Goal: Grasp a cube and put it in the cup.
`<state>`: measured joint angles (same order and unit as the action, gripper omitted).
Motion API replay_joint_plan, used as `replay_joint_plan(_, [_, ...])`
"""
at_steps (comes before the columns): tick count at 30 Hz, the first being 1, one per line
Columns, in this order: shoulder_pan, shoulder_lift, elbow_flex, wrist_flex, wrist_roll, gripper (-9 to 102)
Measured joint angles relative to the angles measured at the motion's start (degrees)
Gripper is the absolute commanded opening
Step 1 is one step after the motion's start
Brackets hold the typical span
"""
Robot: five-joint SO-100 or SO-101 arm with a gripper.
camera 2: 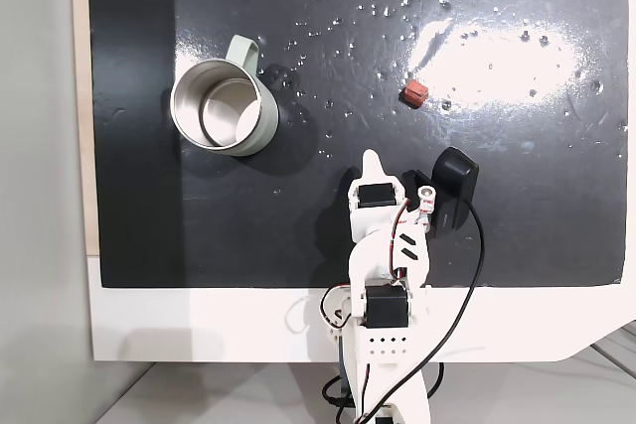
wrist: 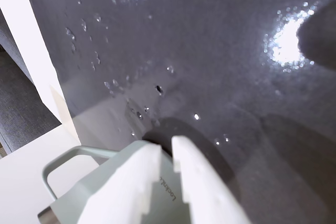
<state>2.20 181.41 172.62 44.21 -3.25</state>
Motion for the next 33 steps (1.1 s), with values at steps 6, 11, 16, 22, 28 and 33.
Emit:
replay_joint_plan(6, [2.0, 0.0, 0.0, 0.0, 6.1, 0])
replay_joint_plan(11, [1.5, 0.0, 0.0, 0.0, 6.8, 0])
replay_joint_plan(16, [1.7, 0.0, 0.0, 0.0, 6.9, 0])
replay_joint_plan(22, [1.8, 0.0, 0.0, 0.2, 6.9, 0])
replay_joint_plan(28, [2.8, -2.5, -6.7, 3.3, 5.4, 0])
replay_joint_plan(33, [4.8, -13.4, -16.6, 3.4, 4.0, 0])
